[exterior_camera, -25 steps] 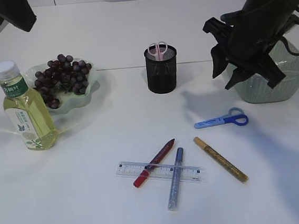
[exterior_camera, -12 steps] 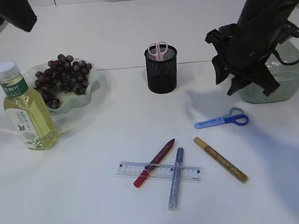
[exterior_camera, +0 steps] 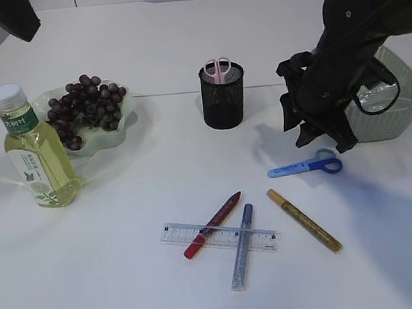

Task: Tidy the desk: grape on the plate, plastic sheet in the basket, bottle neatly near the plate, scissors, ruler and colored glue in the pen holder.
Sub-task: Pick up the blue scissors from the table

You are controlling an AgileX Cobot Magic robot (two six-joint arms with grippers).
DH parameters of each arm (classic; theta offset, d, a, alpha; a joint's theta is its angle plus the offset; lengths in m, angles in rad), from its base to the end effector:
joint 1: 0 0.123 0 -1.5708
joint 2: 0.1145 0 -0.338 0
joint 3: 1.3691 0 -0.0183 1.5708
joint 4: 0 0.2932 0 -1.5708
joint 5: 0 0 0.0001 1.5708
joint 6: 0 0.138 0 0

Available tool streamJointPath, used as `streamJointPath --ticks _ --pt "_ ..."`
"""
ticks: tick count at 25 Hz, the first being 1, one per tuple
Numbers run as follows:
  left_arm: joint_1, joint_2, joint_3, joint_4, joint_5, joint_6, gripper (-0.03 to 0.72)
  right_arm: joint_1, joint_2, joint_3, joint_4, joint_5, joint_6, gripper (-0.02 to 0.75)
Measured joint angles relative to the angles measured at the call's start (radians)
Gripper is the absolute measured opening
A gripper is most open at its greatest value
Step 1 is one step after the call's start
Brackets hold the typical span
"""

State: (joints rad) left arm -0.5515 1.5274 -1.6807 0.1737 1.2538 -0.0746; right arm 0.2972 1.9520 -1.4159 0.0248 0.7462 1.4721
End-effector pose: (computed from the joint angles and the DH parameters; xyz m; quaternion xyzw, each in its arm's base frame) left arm 0.3329 -0.1782 0.4325 0.2294 0.9299 -0.0020 0.2875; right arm 0.4615 0.1438 0.1812 0.5506 0.8136 0.1508 0.1106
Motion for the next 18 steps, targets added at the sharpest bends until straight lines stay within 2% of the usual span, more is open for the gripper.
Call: streamJointPath --ticks 8,18 --pt "0.000 0.002 0.000 0.004 0.000 0.000 0.371 0.000 0.057 0.000 0.019 -0.081 -0.005 0.276" --pt "0.000 0.002 0.000 0.014 0.000 0.000 0.371 0.000 0.057 -0.004 0.105 -0.041 -0.033 0.276"
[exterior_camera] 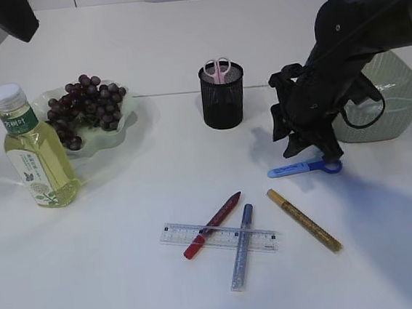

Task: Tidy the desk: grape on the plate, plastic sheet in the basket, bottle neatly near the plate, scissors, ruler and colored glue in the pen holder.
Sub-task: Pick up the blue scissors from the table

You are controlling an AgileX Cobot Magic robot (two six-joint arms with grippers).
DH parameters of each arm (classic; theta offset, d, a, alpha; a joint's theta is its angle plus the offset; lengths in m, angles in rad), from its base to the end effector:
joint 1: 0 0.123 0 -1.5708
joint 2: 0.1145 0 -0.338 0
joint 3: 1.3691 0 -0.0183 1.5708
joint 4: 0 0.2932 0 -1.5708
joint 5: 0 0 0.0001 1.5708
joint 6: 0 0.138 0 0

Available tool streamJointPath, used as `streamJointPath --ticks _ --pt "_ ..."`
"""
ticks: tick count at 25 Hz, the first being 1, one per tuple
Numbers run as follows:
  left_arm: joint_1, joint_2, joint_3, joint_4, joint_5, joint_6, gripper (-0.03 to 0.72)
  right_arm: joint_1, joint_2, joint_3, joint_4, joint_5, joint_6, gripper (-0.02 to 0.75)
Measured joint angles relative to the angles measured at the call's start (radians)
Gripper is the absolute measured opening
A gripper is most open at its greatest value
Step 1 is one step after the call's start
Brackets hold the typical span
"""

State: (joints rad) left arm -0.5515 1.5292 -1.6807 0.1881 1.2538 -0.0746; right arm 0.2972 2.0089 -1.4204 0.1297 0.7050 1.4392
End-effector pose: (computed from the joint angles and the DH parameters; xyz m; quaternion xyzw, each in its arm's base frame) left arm 0.3343 -0.1768 0.4322 0.2297 0.9294 0.0052 0.2887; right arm 0.4678 0.1554 0.1575 0.5648 0.8036 0.1705 0.0785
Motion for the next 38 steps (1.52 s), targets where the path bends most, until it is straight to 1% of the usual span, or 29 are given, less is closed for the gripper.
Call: streamJointPath --ticks 2,5,8,14,19,38 --pt "0.000 0.000 0.000 0.000 0.000 0.000 0.371 0.000 0.000 -0.021 -0.021 0.079 0.043 0.276" --pt "0.000 0.000 0.000 0.000 0.000 0.000 0.371 0.000 0.000 -0.083 -0.109 0.217 0.122 0.276" --pt "0.000 0.000 0.000 0.000 0.000 0.000 0.371 0.000 0.006 -0.161 -0.165 0.259 0.158 0.276" --pt "0.000 0.000 0.000 0.000 0.000 0.000 0.371 -0.002 0.072 -0.253 -0.172 0.367 0.168 0.276" --pt "0.000 0.000 0.000 0.000 0.000 0.000 0.371 -0.002 0.103 -0.281 -0.172 0.386 0.168 0.276" --pt "0.000 0.000 0.000 0.000 0.000 0.000 0.371 -0.002 0.175 -0.283 -0.146 0.427 0.172 0.276"
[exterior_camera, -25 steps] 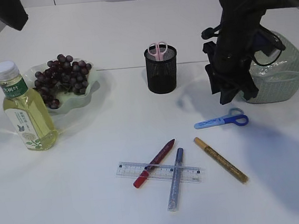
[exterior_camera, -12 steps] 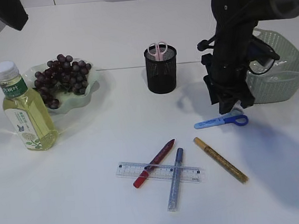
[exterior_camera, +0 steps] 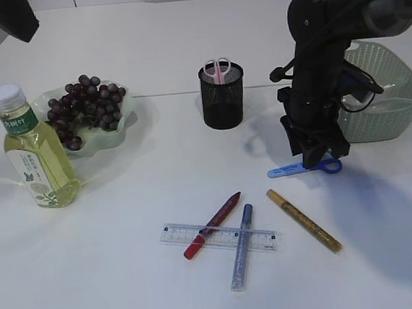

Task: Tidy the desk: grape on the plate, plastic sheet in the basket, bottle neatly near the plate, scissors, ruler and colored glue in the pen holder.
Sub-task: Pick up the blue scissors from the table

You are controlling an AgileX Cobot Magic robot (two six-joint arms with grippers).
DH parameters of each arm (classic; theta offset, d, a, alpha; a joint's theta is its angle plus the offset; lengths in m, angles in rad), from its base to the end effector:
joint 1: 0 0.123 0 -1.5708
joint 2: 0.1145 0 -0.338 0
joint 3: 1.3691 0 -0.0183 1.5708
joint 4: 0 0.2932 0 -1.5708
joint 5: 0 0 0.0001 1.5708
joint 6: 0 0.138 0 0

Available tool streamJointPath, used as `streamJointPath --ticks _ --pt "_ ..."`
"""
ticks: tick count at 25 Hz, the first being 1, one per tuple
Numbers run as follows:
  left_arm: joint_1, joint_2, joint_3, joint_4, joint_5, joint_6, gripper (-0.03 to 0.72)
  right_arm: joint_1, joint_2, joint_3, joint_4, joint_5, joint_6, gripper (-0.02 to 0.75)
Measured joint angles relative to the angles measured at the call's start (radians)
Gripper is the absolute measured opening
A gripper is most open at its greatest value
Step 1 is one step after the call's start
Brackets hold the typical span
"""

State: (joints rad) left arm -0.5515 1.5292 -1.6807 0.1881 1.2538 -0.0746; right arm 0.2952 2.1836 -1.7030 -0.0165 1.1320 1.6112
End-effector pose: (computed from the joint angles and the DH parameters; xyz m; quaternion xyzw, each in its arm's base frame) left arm 0.3343 -0.1768 0.4322 0.2297 0.9294 0.0052 0.2887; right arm 0.4873 0.1460 0.1421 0.6087 0.7930 0.0141 0.0193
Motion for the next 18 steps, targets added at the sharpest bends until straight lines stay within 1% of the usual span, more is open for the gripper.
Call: streamJointPath --ticks 18 --pt "0.000 0.000 0.000 0.000 0.000 0.000 0.371 0.000 0.011 -0.002 -0.002 -0.025 0.002 0.273"
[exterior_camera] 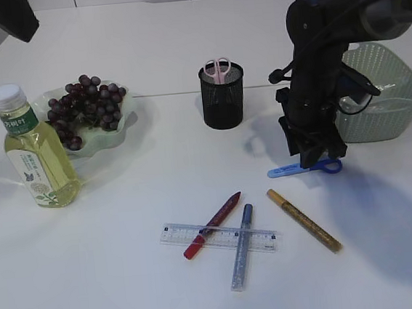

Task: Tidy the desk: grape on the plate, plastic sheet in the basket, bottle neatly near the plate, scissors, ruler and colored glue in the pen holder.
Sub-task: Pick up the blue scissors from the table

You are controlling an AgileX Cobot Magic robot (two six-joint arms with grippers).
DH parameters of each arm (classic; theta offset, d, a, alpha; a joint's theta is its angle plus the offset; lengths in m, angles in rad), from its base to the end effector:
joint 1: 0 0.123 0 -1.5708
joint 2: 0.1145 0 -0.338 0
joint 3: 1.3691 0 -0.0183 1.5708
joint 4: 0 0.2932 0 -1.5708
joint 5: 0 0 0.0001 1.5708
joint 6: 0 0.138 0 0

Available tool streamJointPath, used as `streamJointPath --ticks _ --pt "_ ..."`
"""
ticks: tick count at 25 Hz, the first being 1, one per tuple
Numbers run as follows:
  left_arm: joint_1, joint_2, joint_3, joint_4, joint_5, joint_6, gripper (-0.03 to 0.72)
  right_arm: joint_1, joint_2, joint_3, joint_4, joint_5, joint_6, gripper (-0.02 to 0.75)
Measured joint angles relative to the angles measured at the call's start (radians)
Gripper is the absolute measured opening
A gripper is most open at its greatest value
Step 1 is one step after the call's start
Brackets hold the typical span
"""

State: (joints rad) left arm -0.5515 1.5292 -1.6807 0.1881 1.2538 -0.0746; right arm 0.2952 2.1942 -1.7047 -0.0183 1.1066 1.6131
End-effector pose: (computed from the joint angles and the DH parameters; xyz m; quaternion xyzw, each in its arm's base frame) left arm 0.3343 -0.1768 0.4322 0.2297 0.9294 0.0052 0.2887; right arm 0.4913 0.1470 0.1374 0.6089 0.7926 0.0204 0.0247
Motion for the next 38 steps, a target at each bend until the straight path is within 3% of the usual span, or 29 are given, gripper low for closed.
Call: streamJointPath --ticks 22,32,38 --pt "0.000 0.000 0.000 -0.008 0.000 0.002 0.350 0.000 0.004 0.000 -0.049 -0.014 0.000 0.274" --pt "0.000 0.000 0.000 -0.008 0.000 0.002 0.342 0.000 0.036 0.000 0.018 -0.095 0.000 0.364" --pt "0.000 0.000 0.000 -0.008 0.000 0.002 0.340 0.000 0.044 0.000 0.018 -0.105 0.007 0.377"
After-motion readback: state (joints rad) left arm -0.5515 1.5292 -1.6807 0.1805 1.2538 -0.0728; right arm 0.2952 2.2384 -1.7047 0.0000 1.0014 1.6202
